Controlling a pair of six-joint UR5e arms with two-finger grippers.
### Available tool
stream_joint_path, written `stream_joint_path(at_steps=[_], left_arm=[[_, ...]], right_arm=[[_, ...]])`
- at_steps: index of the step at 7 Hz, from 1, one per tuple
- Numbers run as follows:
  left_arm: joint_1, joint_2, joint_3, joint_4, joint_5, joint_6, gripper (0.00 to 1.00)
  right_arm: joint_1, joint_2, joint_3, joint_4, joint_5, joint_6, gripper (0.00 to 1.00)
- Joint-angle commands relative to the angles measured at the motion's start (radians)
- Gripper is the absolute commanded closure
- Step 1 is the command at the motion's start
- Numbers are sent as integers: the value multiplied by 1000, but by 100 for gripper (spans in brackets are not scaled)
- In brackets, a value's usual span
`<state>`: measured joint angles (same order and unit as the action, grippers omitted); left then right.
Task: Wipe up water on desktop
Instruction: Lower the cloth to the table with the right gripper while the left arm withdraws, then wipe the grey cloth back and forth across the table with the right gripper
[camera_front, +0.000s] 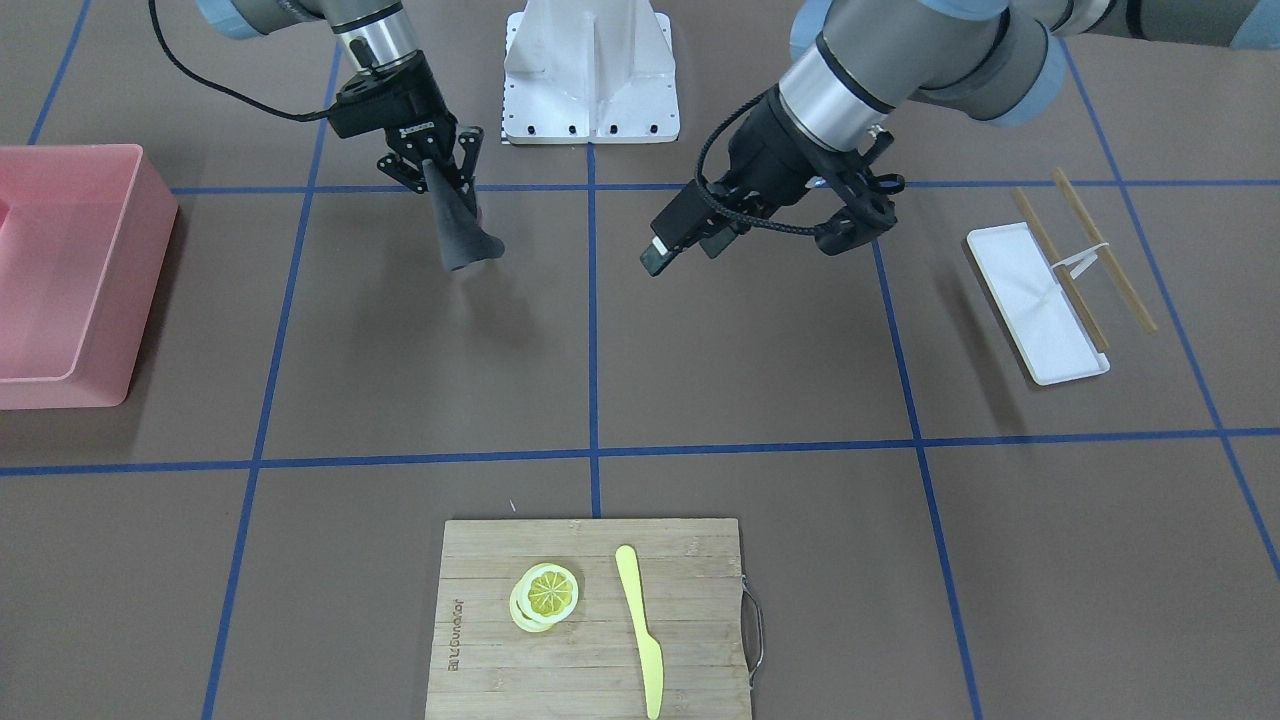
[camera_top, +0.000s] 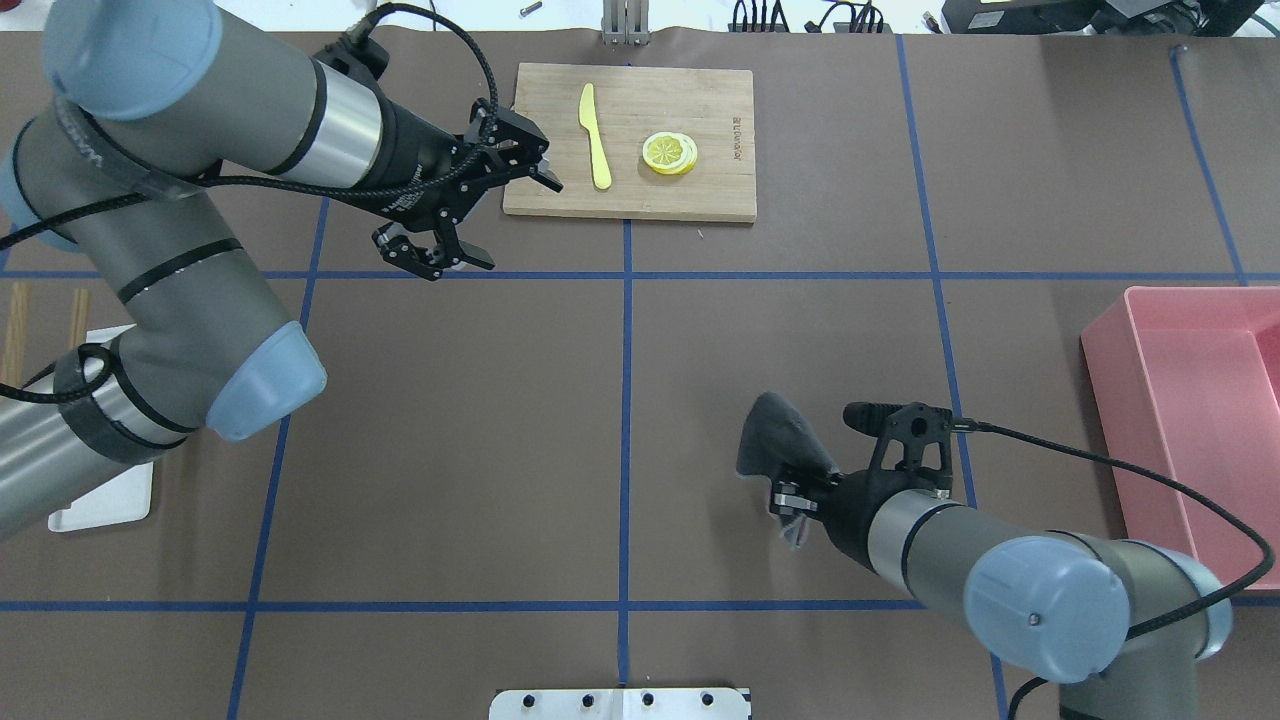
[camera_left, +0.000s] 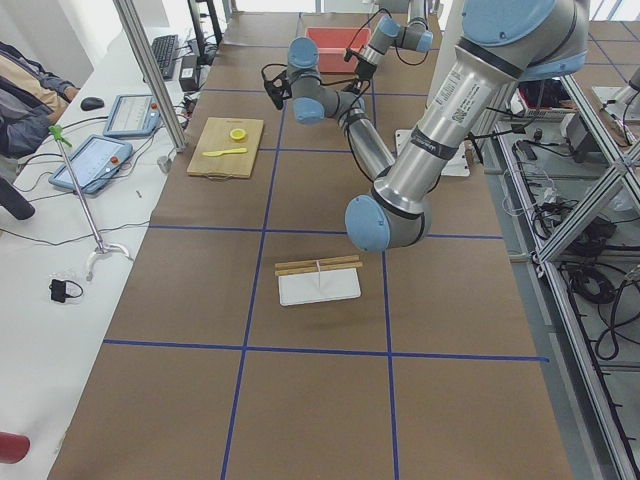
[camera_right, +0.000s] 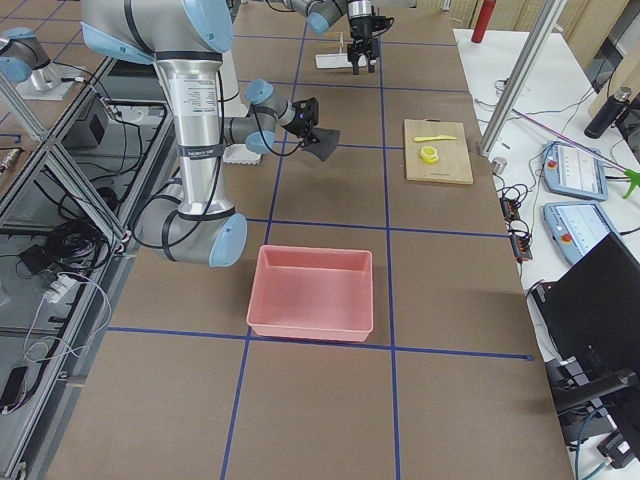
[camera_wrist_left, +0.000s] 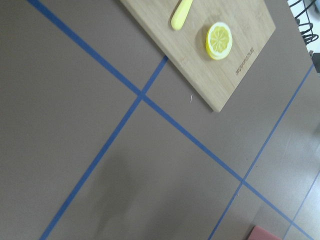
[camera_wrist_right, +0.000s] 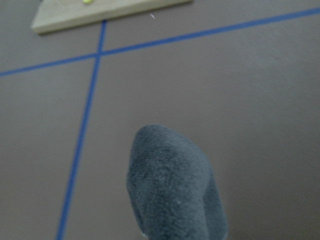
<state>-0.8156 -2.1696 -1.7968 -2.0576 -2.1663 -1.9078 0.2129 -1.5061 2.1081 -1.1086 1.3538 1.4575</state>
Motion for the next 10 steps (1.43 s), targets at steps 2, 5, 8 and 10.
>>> stream_joint_path(at_steps=[2, 5, 8, 10], left_arm=[[-123, 21, 39, 8, -62, 131, 2], [-203, 88, 62, 8, -111, 291, 2], [-258, 143, 71, 11, -153, 458, 2], [-298, 151, 67, 83, -158, 551, 2]], right_arm=[[292, -259, -2, -2, 534, -207, 100], [298, -124, -57, -43, 567, -223, 100], [116, 413, -181, -440, 440, 2, 100], [198, 241, -83, -439, 499, -72, 100]])
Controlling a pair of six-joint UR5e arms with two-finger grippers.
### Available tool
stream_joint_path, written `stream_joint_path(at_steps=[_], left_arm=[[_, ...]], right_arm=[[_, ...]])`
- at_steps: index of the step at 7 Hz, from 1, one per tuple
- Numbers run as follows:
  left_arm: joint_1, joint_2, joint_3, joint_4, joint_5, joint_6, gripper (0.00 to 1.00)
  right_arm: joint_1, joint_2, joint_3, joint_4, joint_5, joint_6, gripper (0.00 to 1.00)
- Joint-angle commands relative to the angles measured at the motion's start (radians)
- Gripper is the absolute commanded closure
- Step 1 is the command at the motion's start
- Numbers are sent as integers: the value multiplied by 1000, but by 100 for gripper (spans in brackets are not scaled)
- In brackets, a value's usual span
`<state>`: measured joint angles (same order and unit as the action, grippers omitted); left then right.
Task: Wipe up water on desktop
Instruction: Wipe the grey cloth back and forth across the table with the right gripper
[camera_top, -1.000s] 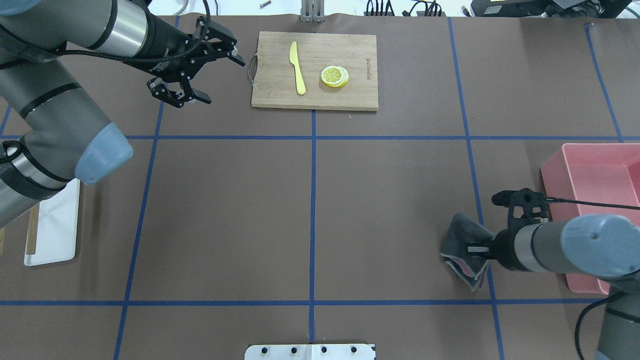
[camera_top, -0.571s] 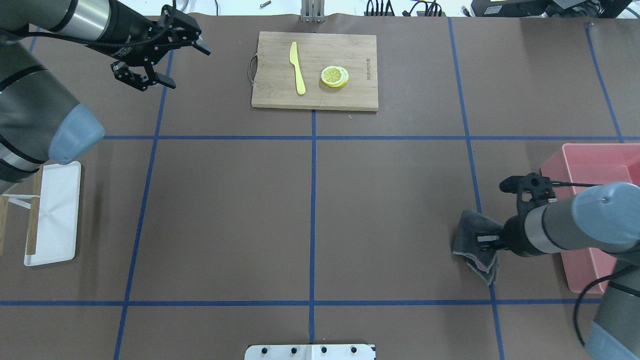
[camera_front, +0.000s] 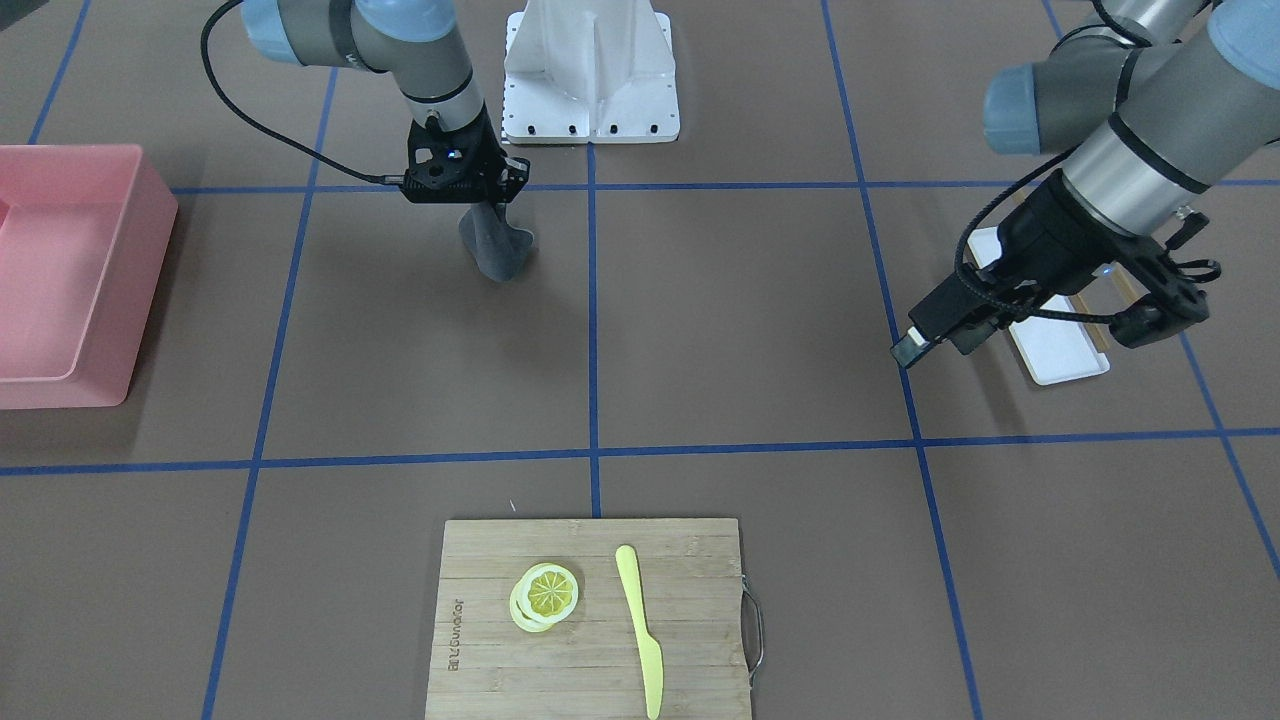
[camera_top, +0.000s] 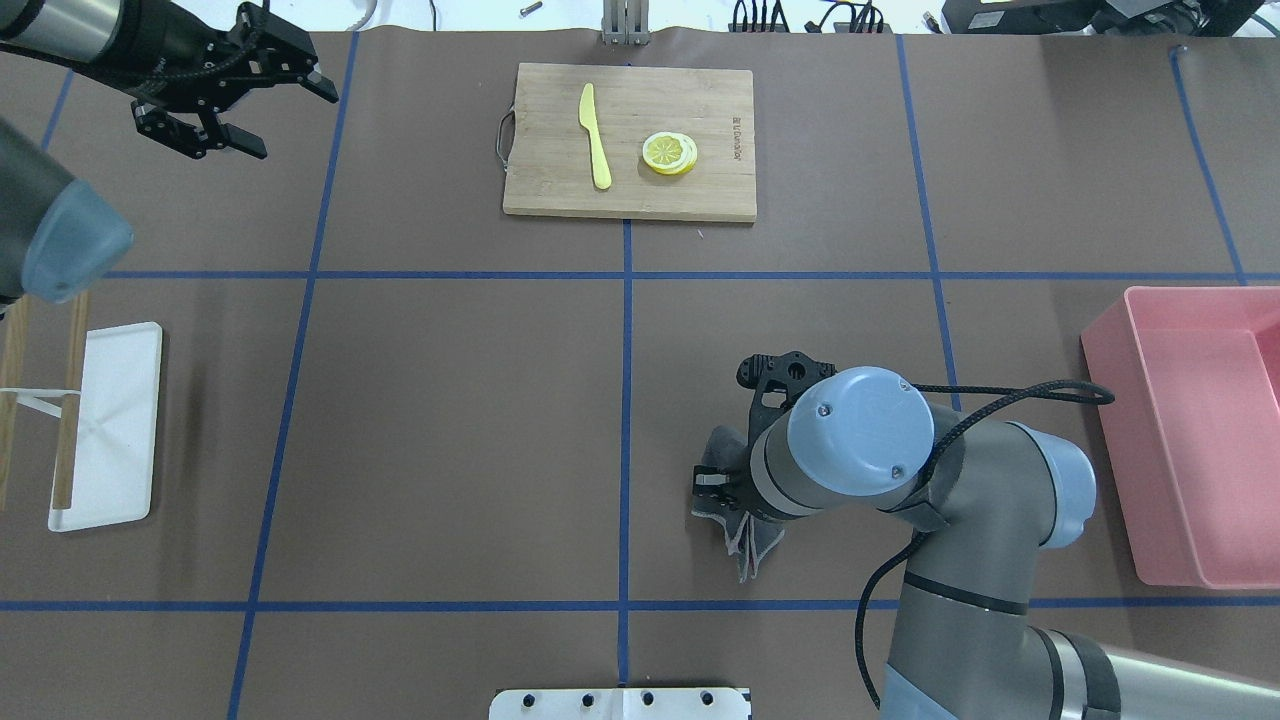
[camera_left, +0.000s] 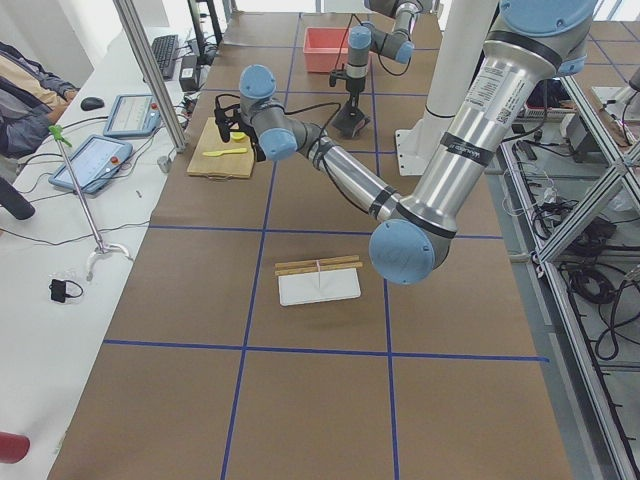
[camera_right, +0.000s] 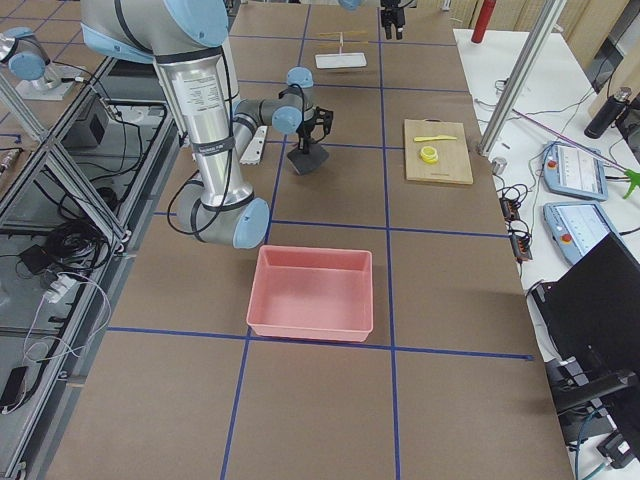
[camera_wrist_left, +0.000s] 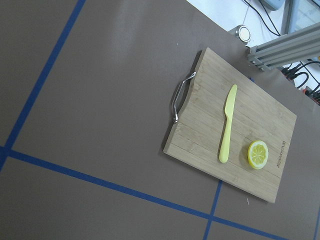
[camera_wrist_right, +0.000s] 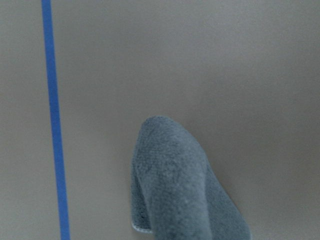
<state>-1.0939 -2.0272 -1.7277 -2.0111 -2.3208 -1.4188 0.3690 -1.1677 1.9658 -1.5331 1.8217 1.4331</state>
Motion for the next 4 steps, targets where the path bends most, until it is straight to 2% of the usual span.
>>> stream_joint_path(at_steps=[1, 2, 3, 4], left_arm=[[-29, 25, -3, 40, -3, 90, 2], [-34, 27, -1, 41, -3, 93, 2], [-38, 27, -1, 41, -3, 93, 2], [-44, 54, -3, 41, -3, 128, 2]], right_arm=[[141, -263, 124, -16, 101, -229, 100], [239, -374, 145, -15, 167, -399, 100], [264, -424, 145, -15, 171, -466, 100], [257, -385, 139, -16, 168, -442, 100]])
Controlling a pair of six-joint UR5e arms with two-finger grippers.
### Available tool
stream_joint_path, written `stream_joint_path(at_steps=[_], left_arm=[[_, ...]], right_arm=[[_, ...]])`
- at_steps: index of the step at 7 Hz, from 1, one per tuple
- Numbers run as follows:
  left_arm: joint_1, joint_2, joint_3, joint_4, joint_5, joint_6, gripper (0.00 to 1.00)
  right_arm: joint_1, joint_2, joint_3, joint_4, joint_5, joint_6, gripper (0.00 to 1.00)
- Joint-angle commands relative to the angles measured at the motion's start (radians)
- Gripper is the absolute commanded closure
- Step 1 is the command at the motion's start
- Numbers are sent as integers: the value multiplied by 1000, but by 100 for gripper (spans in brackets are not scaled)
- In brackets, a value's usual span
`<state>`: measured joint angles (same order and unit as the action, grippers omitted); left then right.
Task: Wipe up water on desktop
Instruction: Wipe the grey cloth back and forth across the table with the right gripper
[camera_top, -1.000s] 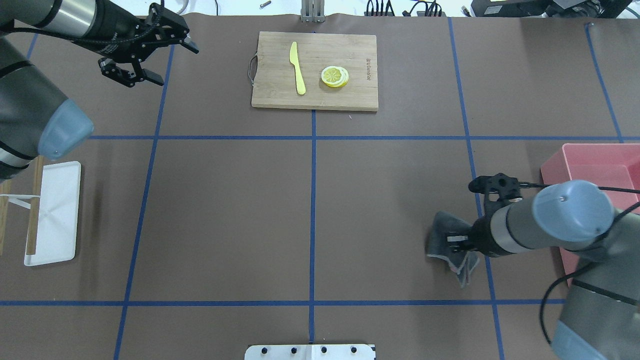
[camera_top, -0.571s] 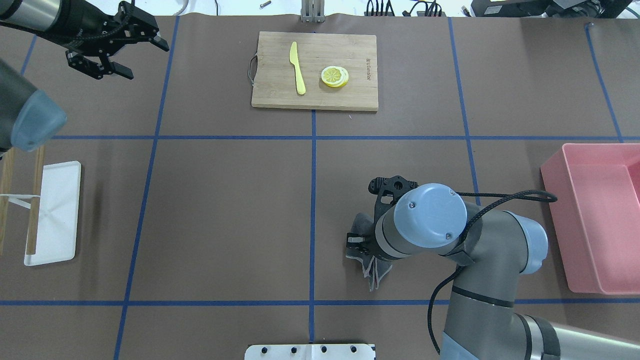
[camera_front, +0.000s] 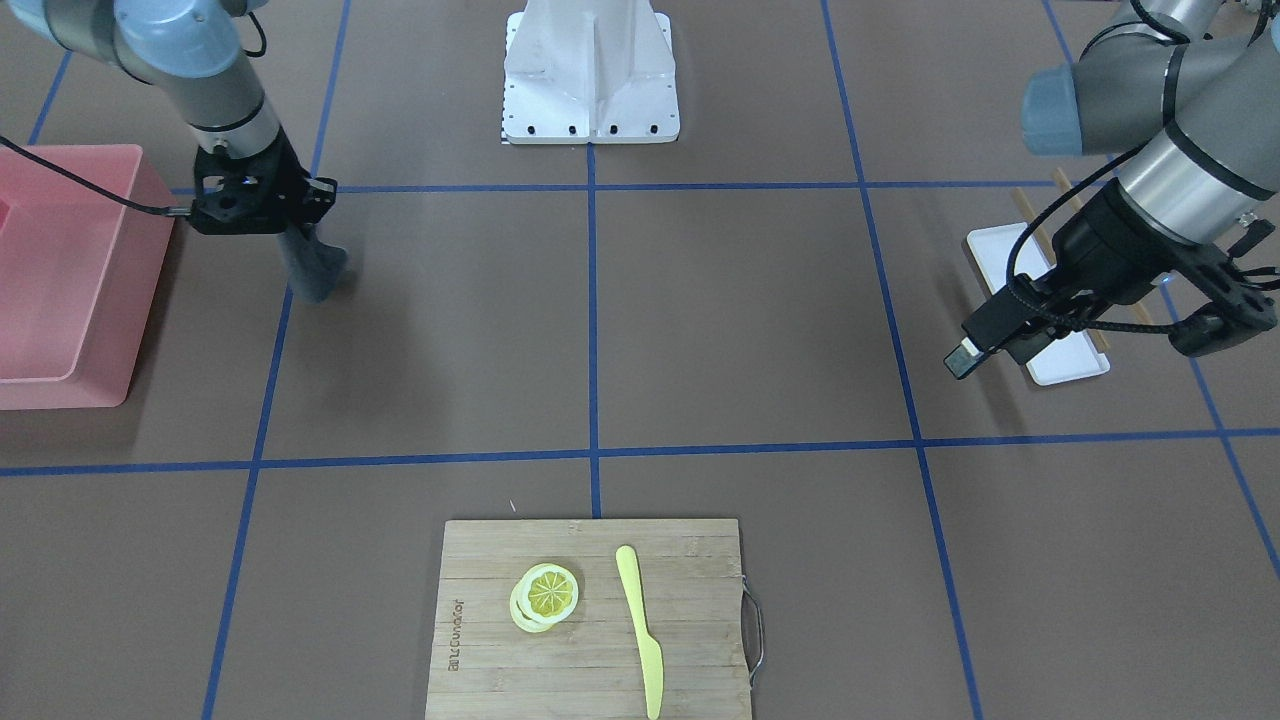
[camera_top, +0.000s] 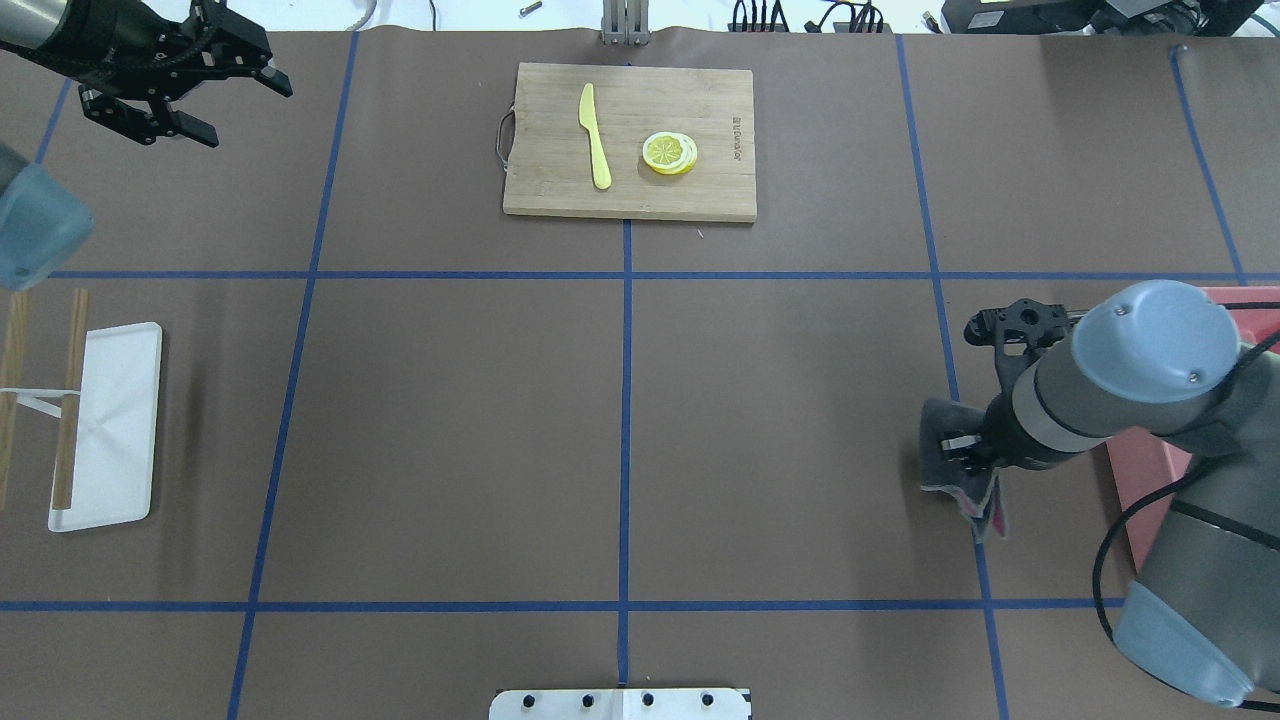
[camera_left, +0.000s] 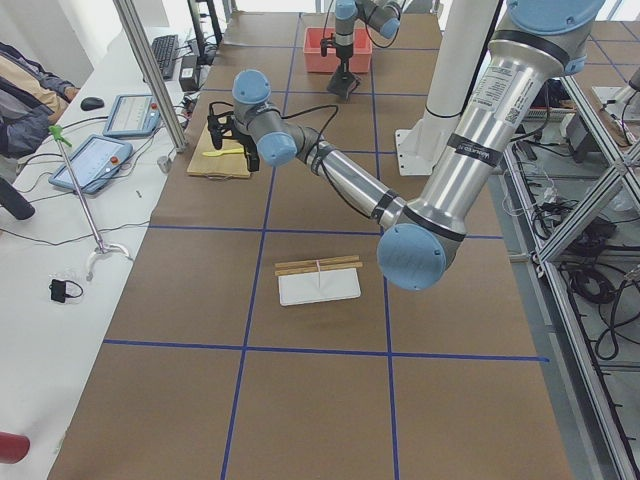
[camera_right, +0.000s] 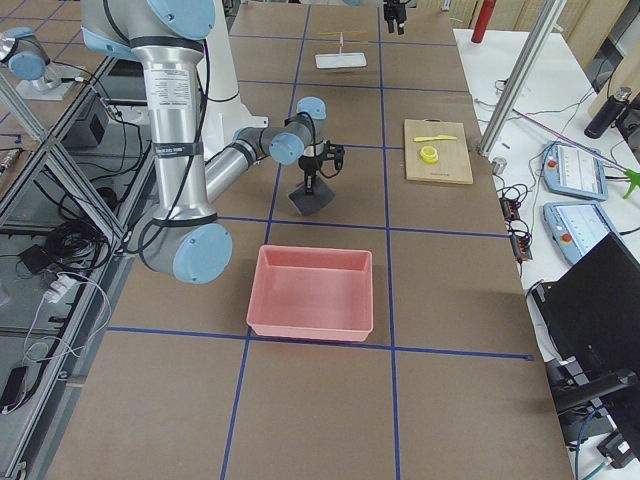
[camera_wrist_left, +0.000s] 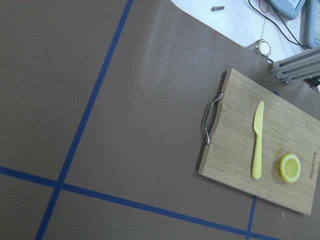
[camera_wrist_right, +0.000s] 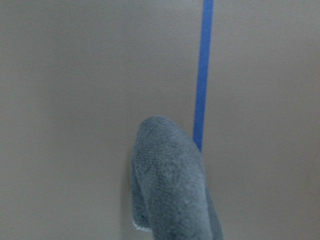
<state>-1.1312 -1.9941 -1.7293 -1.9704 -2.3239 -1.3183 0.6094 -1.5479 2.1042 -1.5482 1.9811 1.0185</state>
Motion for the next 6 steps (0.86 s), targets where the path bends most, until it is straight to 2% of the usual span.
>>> stream_joint_path(at_steps=[1, 2, 3, 4, 5, 6], left_arm=[[-30, 58, -6, -1, 0, 116, 2], [-47, 87, -3, -1, 0, 199, 2], [-61, 122, -3, 1, 3, 299, 2], [-74, 127, 2, 2, 3, 324, 2], [-75, 129, 4, 1, 3, 324, 2], [-73, 130, 4, 1, 3, 324, 2]], right_arm=[[-34, 93, -13, -9, 4, 85, 100], [-131, 221, -60, -10, -19, 248, 100], [-195, 399, -155, -13, -65, 378, 100], [-226, 527, -255, -10, -92, 458, 100], [-224, 538, -272, -10, -94, 453, 100], [-180, 426, -198, -9, -70, 422, 100]])
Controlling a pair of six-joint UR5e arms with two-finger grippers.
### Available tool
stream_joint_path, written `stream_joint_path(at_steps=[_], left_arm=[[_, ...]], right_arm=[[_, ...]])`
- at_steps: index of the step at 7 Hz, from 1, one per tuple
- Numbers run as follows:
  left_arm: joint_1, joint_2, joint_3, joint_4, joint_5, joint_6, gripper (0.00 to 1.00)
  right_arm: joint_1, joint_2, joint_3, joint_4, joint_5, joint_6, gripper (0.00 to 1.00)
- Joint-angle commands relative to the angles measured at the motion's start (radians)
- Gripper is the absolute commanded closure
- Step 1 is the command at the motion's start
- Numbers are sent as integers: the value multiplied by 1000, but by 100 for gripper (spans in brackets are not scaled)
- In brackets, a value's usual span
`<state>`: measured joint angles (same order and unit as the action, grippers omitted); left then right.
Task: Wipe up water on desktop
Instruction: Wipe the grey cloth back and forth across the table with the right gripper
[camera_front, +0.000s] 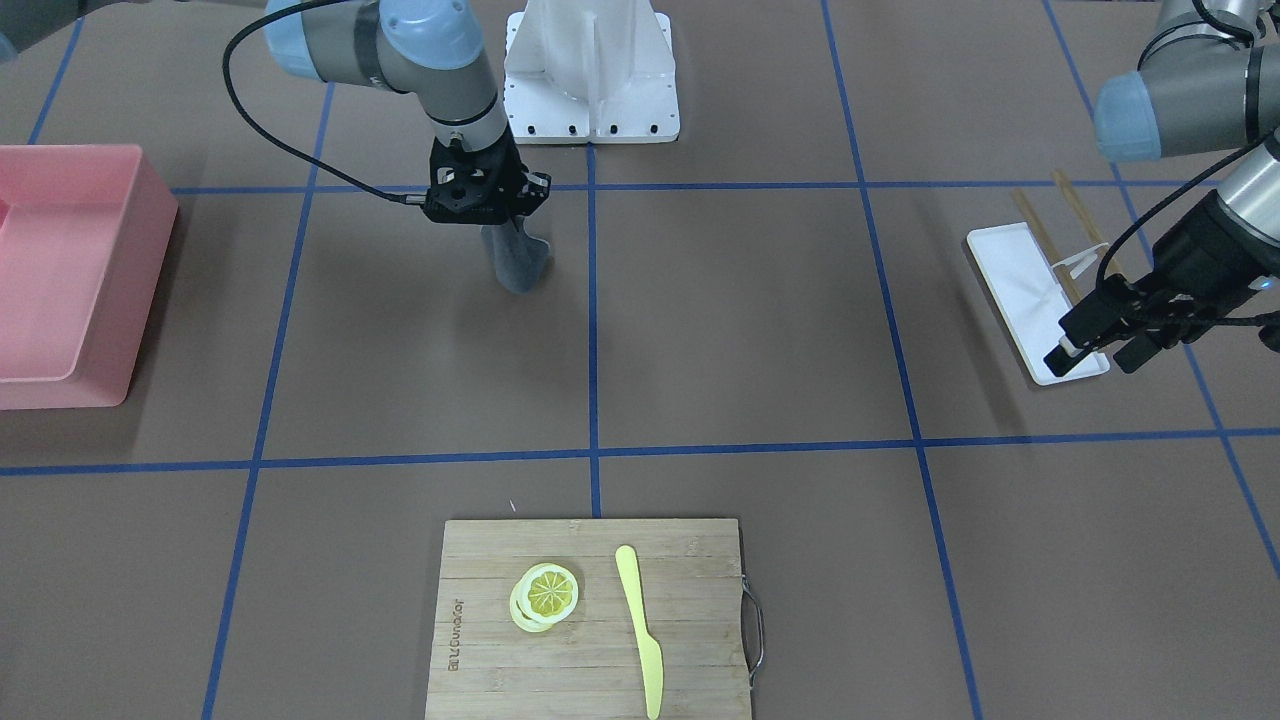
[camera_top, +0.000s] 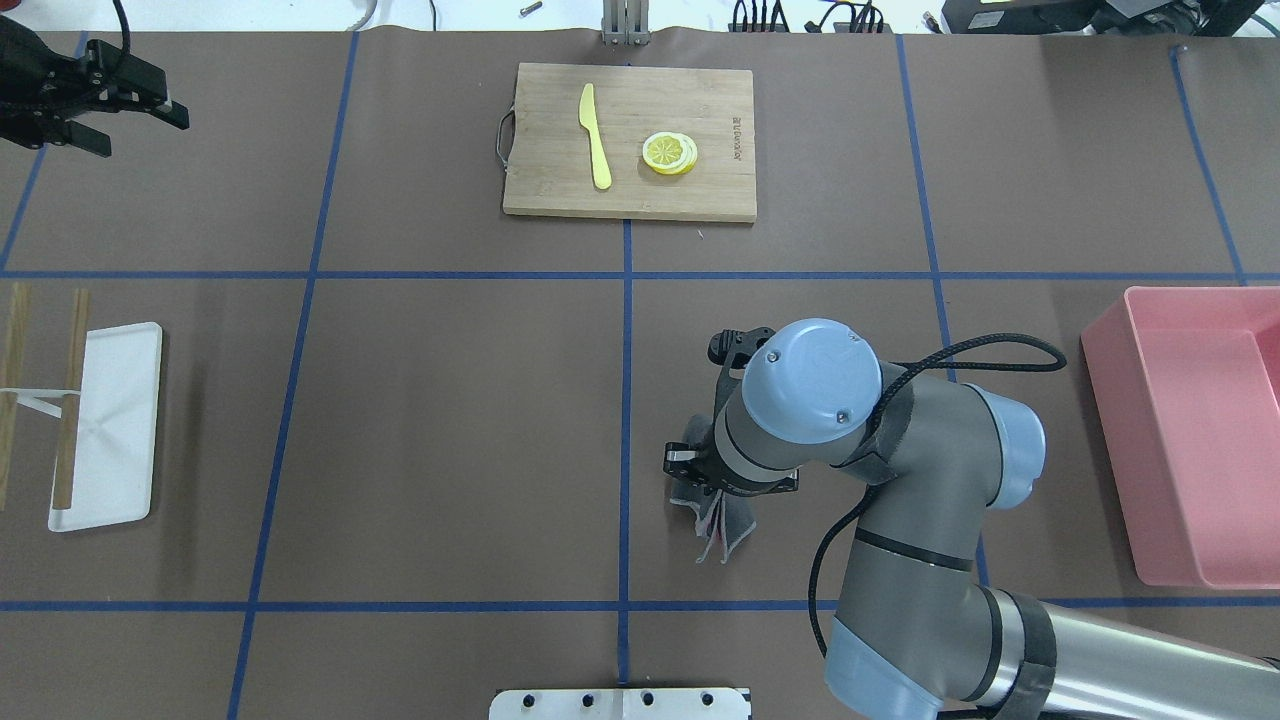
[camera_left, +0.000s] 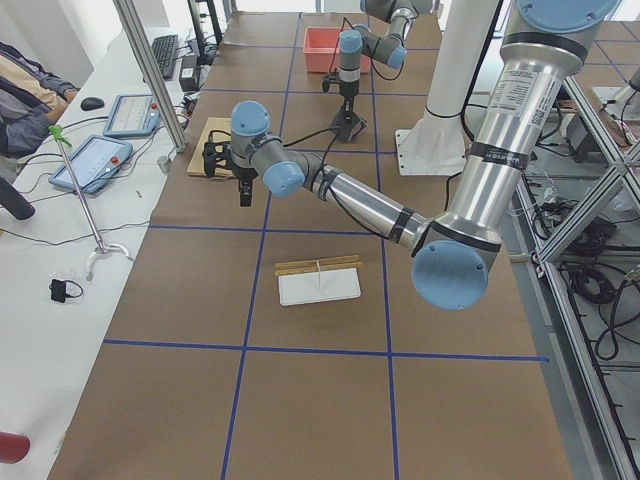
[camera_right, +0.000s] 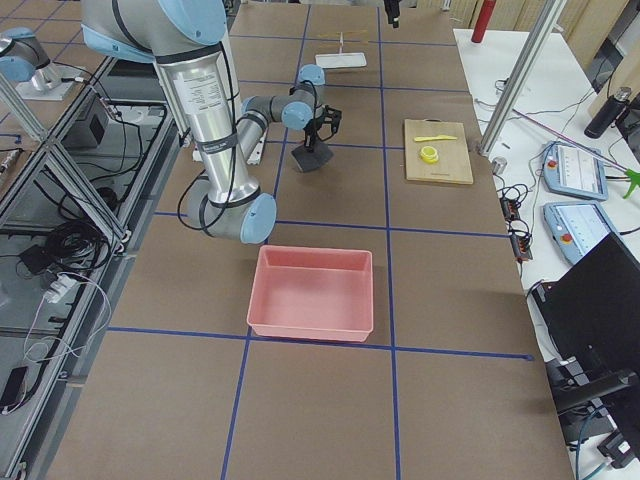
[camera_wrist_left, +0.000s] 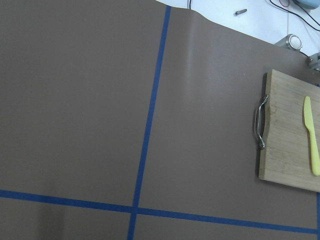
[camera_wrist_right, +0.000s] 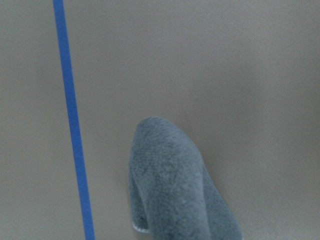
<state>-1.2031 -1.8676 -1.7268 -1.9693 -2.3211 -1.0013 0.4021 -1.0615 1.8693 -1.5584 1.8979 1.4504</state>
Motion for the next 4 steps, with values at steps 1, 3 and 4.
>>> stream_joint_path(at_steps=[1, 3, 4], left_arm=[[-1, 4, 1, 1, 0, 7, 2], [-1, 4, 0, 1, 0, 7, 2], [-1, 2, -5, 1, -1, 6, 2]], right_arm=[[67, -230, 154, -3, 41, -176, 100], [159, -530, 250, 8, 50, -435, 100], [217, -573, 270, 8, 65, -491, 100]])
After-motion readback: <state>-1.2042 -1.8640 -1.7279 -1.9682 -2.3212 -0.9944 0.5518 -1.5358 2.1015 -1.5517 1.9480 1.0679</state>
